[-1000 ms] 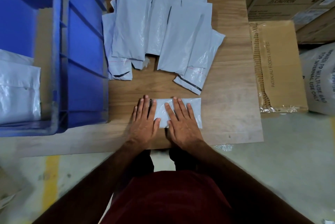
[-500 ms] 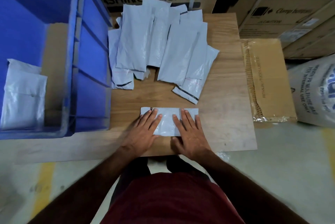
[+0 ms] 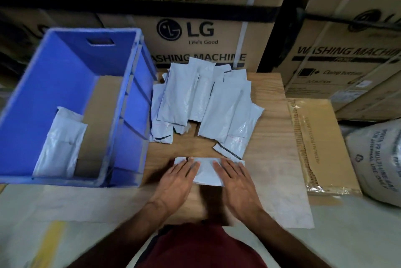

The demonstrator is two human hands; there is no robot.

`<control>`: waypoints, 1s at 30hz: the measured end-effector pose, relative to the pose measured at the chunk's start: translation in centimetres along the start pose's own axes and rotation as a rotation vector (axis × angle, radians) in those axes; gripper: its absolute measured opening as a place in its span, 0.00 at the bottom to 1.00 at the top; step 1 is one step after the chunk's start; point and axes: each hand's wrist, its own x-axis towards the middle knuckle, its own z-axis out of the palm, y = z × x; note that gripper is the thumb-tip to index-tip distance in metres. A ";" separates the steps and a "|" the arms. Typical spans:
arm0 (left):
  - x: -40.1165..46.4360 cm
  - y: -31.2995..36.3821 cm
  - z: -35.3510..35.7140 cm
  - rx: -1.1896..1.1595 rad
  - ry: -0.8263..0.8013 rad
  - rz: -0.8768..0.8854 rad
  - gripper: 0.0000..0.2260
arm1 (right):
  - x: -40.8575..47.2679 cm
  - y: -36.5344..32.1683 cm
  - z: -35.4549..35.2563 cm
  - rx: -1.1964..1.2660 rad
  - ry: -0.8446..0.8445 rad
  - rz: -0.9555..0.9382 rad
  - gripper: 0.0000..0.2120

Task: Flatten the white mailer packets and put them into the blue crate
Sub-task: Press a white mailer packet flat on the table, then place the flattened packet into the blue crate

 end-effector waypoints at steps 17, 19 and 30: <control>-4.1 -13.3 -19.6 0.246 0.391 -0.045 0.31 | 10.5 -12.6 -14.0 0.216 0.359 -0.252 0.33; -5.6 -15.8 -20.4 0.239 0.384 -0.055 0.31 | 11.8 -15.3 -14.0 0.186 0.366 -0.280 0.32; -11.1 -36.2 -22.8 0.466 0.165 0.177 0.32 | 19.3 -34.6 -8.3 0.148 0.185 -0.161 0.33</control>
